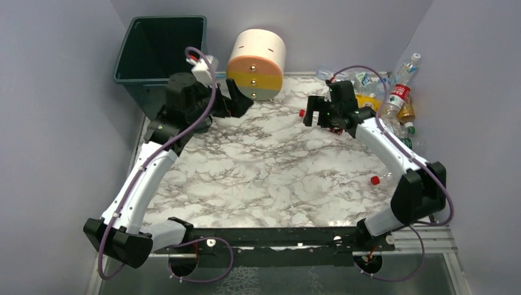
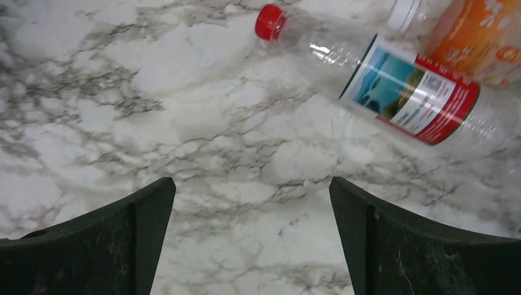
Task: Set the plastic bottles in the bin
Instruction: Pick up the plastic bottle at the center of the board.
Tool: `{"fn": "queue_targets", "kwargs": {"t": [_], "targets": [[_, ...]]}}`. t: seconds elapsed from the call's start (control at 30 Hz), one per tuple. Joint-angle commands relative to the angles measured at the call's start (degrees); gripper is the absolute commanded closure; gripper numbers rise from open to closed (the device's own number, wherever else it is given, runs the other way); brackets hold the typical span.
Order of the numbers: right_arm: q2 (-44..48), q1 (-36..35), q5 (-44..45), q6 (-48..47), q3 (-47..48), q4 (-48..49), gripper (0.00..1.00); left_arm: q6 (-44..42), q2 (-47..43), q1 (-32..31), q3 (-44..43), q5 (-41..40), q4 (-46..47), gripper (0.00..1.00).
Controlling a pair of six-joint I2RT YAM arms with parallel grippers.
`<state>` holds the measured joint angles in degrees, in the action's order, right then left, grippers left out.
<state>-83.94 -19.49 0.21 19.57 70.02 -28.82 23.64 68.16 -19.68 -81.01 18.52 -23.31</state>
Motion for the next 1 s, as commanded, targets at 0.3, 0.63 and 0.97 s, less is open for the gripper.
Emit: {"fn": "queue_targets", "kwargs": {"t": [0.3, 0.63, 0.97], "targets": [[-25.35, 0.56, 18.12, -32.75, 19.24, 8.99, 0.01, -0.15, -5.06, -7.23, 16.55, -2.75, 0.38, 0.01], [-33.58, 4.54, 7.49, -30.29, 27.53, 1.3, 0.0, -0.69, -4.31, -7.3, 15.98, -2.53, -0.83, 0.01], [-36.23, 5.34, -0.25, -26.58, 25.4, -0.67, 0.01, -0.42, -3.31, -7.81, 15.81, -2.63, -0.86, 0.01]]}}
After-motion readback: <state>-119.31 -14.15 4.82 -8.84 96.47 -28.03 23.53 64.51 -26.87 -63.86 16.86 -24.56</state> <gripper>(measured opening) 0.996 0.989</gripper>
